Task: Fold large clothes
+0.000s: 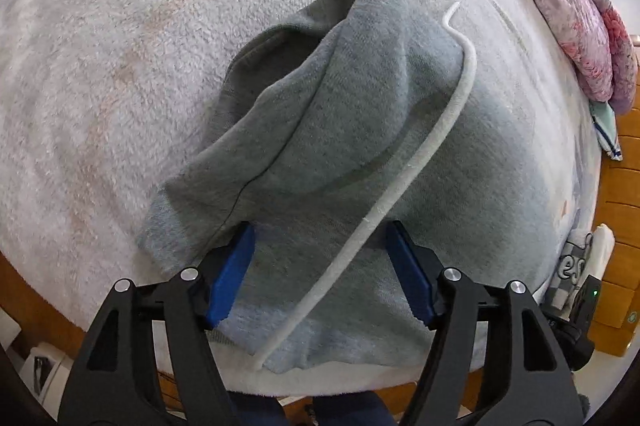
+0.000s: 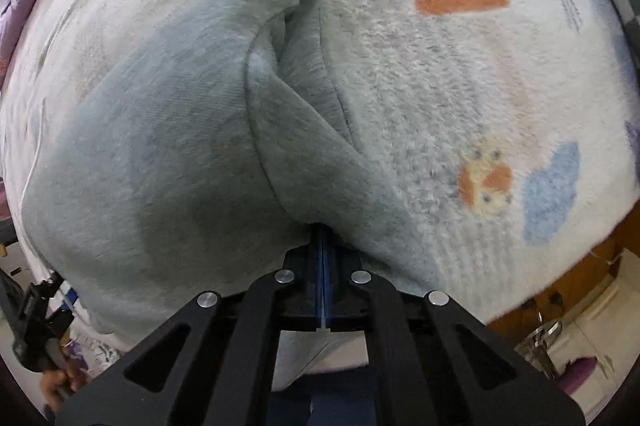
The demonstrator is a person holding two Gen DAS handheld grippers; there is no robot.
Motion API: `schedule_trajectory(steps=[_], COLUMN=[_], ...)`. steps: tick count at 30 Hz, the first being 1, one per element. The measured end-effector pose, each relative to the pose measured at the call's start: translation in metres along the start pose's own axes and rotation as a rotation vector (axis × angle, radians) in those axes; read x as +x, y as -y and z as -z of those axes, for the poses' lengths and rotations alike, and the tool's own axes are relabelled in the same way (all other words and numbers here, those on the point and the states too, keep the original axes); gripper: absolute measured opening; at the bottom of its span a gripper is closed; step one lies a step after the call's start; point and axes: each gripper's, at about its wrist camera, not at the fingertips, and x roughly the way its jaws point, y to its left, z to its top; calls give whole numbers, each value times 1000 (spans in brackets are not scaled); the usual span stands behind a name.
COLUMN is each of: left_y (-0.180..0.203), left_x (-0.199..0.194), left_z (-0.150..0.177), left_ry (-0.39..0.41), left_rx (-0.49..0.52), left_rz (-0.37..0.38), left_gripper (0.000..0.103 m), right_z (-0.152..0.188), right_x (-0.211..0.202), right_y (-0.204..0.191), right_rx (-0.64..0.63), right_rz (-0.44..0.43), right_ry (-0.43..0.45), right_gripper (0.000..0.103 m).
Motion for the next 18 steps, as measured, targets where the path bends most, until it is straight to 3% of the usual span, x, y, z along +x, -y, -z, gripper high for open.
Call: schedule_trajectory(steps=[3, 8, 12, 14, 18], left_y=[-10, -57, -72, -74, -91], left_x=[-25, -43, -39, -38, -36], left_z=[-1, 10, 20, 20, 34], left_ry=[27, 73, 53, 47, 49], left_rx=[-45, -239, -320, -300, -318], left_rz=[70, 180, 172, 154, 165], left_gripper=[69, 71, 71, 71, 72], right_z=[1, 8, 27, 15, -1], right_x=[-42, -70, -37, -9, 32], right_y=[-26, -124, -169, -186, -173], right_rx=[-41, -321, -419, -437, -436], right_rz=[-69, -176, -190, -166, -114], right_ry=[24, 90, 74, 50, 34], right_gripper=[4, 5, 5, 5, 0])
